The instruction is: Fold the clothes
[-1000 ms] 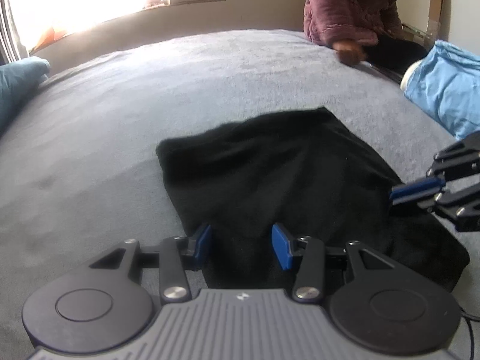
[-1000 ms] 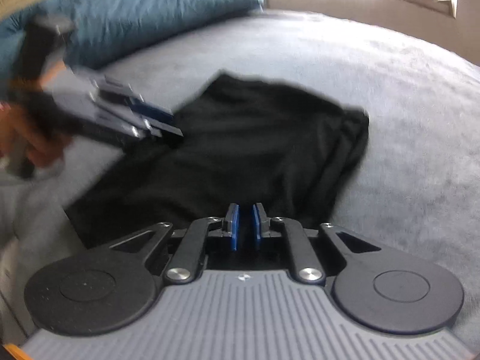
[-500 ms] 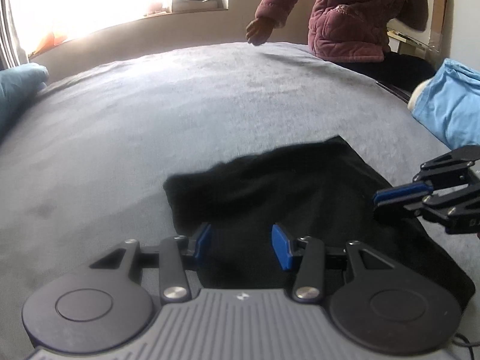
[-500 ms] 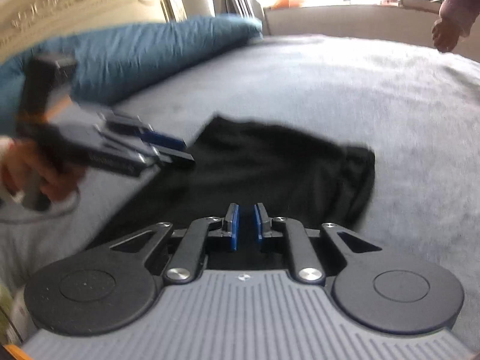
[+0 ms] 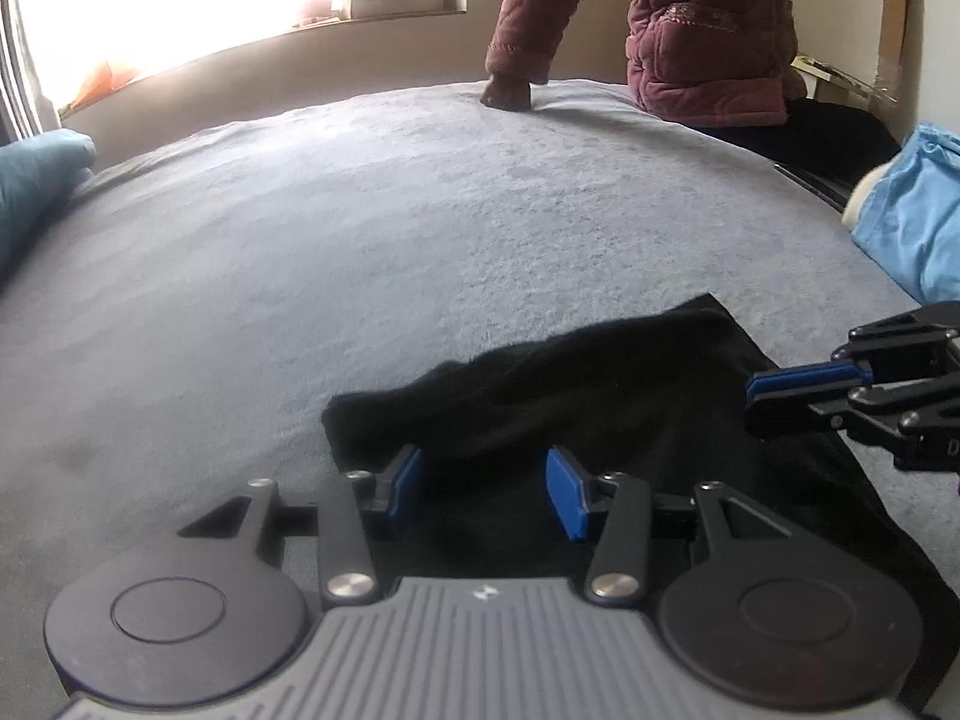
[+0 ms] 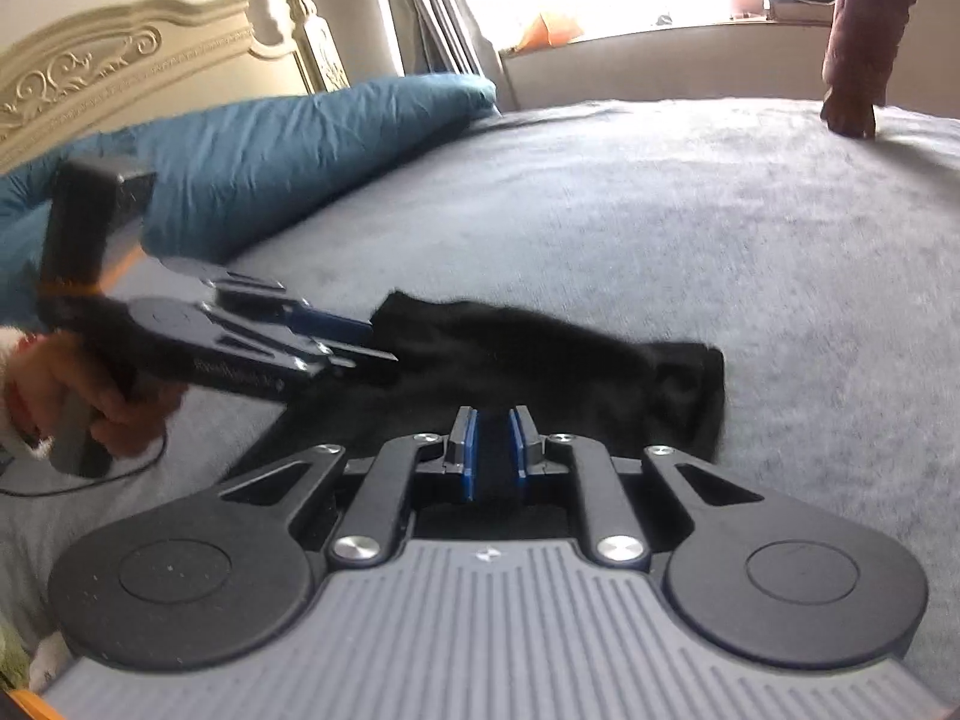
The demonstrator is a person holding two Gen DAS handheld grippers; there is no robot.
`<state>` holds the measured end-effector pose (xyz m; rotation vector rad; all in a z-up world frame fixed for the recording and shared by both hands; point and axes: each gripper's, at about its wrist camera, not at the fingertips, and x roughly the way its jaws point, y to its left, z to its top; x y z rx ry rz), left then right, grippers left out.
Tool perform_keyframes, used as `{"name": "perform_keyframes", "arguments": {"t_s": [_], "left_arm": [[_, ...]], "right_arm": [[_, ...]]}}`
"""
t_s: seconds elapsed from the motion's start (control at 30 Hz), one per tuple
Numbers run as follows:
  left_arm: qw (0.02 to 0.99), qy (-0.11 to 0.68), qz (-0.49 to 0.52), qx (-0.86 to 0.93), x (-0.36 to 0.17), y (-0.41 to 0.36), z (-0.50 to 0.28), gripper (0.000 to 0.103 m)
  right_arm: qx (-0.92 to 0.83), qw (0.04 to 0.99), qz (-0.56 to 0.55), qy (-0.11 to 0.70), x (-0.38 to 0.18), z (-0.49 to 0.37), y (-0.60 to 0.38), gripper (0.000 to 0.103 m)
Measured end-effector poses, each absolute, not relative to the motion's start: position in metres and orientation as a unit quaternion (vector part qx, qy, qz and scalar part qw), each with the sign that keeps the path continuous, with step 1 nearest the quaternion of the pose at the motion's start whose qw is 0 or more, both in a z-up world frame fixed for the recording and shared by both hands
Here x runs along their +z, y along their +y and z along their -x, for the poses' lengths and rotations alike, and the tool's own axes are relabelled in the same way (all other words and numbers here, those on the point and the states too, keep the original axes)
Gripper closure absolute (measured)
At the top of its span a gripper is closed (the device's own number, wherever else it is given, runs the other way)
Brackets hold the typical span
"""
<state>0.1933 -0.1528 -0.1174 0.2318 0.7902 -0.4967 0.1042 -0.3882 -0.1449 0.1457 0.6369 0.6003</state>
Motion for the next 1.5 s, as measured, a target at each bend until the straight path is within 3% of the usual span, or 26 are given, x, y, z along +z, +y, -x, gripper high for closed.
{"name": "perform_keyframes", "arguments": {"t_s": [0.37,0.9,1.33,1.5], "left_arm": [[0.887,0.378,-0.144,-0.221,-0.121,-0.152,-0.193,0.051],[0.892,0.359,-0.168,-0.217,-0.062,-0.129,-0.132,0.045],[0.856,0.421,-0.202,-0.223,-0.088,-0.134,-0.070,0.043],[0.854,0.418,-0.203,-0.234,-0.086,-0.142,-0.054,0.043]], "right_arm": [[0.287,0.909,-0.069,0.293,-0.150,-0.102,-0.390,0.091],[0.260,0.912,-0.049,0.313,-0.140,-0.067,-0.369,0.091],[0.198,0.907,0.051,0.368,-0.145,-0.013,-0.367,0.093],[0.184,0.924,0.042,0.333,-0.118,0.012,-0.379,0.093]]}}
